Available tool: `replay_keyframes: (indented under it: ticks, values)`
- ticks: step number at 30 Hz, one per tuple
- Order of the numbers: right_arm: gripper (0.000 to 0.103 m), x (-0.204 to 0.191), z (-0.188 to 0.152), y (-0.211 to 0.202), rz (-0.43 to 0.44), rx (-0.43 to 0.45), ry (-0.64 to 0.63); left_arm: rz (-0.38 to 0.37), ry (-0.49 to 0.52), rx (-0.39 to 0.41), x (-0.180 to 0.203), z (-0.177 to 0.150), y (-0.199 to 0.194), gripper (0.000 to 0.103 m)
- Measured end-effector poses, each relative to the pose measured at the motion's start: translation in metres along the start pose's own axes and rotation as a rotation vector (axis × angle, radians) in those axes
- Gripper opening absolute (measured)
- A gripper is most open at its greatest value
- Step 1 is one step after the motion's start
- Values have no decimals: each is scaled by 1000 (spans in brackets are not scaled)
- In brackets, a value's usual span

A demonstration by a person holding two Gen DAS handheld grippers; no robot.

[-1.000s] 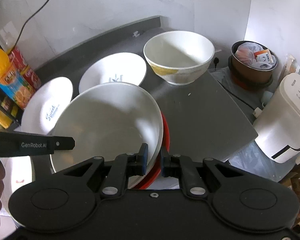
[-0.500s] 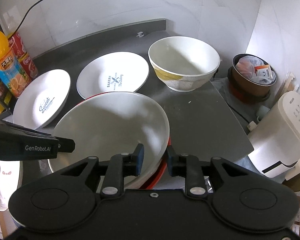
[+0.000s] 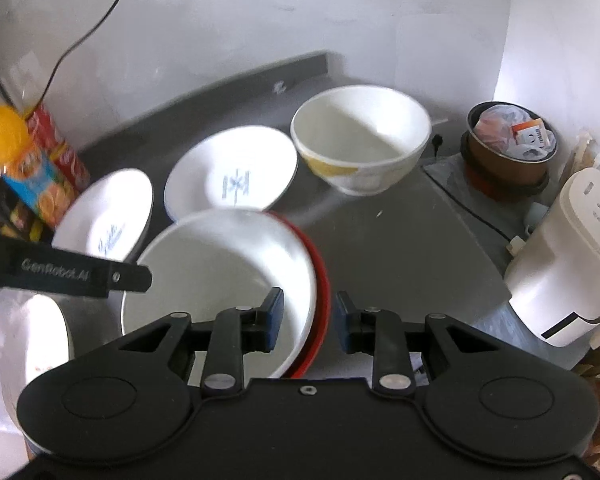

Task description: Organize plates and bowls

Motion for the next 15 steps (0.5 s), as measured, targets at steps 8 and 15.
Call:
replay_keyframes:
  ticks: [8,15]
  values:
    - [37,32,12,-7,-42,59,78,-7,22,25,12,17,0,51]
    - [41,59,21,-2,-81,88,142,-31,45,33,33,42,15,51]
Point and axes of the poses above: each gripper's, at about its wrist camera, not at the fingertips, and y roughly the way its jaws point, x to its right, z to its top, the point moved 3 cm from there along y, roughly the way its jaws point, and after that the axes turned 15 degrees about -y, right-handed, at the moved point
